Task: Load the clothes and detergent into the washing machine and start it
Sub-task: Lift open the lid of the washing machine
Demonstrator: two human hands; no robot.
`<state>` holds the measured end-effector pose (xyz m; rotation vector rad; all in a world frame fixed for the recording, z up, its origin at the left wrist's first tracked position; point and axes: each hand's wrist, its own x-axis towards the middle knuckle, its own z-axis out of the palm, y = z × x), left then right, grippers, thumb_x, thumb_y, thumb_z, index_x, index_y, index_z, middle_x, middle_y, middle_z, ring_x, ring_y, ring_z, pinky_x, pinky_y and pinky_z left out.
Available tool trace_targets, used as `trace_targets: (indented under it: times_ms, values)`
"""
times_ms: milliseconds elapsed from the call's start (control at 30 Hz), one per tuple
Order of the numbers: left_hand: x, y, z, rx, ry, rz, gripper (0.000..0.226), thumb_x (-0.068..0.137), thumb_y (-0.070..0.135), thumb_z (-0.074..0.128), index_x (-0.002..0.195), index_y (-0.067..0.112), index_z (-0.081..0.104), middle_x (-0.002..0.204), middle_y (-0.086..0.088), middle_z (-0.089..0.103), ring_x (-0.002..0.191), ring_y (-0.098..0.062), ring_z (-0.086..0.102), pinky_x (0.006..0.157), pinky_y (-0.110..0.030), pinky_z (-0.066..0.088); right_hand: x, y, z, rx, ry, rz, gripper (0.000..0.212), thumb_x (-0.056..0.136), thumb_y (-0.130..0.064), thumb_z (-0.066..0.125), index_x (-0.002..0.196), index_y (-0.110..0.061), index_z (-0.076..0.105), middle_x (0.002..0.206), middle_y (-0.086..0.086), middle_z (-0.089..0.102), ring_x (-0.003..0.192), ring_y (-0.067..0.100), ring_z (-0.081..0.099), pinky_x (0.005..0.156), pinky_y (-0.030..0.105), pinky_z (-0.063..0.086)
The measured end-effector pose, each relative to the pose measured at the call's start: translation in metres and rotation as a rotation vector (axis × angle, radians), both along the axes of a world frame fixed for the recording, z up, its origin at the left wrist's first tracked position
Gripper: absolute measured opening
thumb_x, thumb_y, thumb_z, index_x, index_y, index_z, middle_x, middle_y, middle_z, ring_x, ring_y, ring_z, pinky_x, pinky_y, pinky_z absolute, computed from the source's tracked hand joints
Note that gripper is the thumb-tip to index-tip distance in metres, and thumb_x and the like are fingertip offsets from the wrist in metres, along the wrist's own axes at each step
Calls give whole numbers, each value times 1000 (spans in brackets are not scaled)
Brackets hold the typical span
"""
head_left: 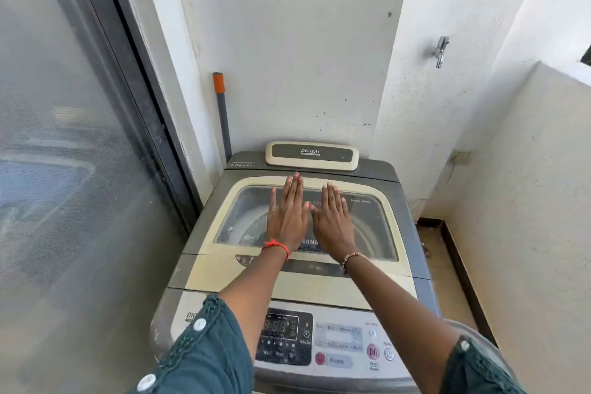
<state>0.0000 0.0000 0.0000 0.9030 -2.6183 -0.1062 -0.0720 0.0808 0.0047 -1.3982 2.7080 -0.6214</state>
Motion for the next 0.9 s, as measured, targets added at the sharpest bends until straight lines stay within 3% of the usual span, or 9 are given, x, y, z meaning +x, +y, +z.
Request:
trace_targets:
  times_ms: [100,200,267,367,467,500,600,767,900]
  values:
    - [11,8,-15,7,27,32,65,90,34,5,147,6,15,156,-5,16,145,-21,17,114,-44,-1,17,12,-17,52,-46,7,73,90,-47,-9,148,-4,-2,158,10,-6,146,18,-7,117,31,-5]
    - [16,13,-19,29,47,46,66,90,36,4,148,7,12,157,-4,12,145,-18,11,115,-40,-3,26,19,-27,60,-95,8,58,101,-36,8,148,-4,-2,158,9,-7,146,18,-7,118,31,-4]
    - [20,18,-20,36,44,28,65,90,36,3,149,9,10,158,-2,10,146,-17,8,116,-39,-4,30,23,-28,62,-59,22,59,99,-36,1,148,-4,-1,158,10,-6,146,18,-7,118,31,-4]
    - [32,31,-29,60,31,3,62,93,38,0,149,11,8,157,0,7,146,-16,7,118,-37,-6,40,35,-38,84,20,87,84,76,-43,-22,148,-5,-1,158,9,-5,146,19,-6,117,31,-3]
    - [48,44,-32,39,6,-23,60,99,36,-1,146,7,23,154,-4,26,142,-19,25,117,-41,4,45,44,-40,59,16,96,97,74,-48,-37,148,-6,7,158,7,3,146,18,1,116,30,-2]
    - [53,47,-34,28,-6,-37,60,99,35,0,145,8,27,153,-4,29,141,-19,28,115,-40,4,46,47,-37,58,12,103,96,78,-46,-36,147,-5,16,156,7,12,145,17,10,116,31,3]
    - [70,52,-42,19,-49,-104,56,100,35,6,147,13,26,154,1,27,142,-16,26,113,-42,5,51,63,-27,127,23,122,78,98,-38,-7,124,-8,60,132,4,57,123,13,53,103,31,42]
    - [91,48,-45,0,-122,-280,63,95,51,-1,150,20,6,157,7,5,146,-11,3,115,-39,-5,44,84,-33,181,16,224,72,96,-53,9,130,-8,54,135,4,55,127,15,49,110,25,17]
    - [97,41,-43,-77,-166,-350,60,99,46,8,151,18,6,159,6,4,146,-9,1,115,-39,-3,37,85,-35,168,79,257,73,96,-57,8,121,-14,62,127,0,61,122,11,53,101,28,41]
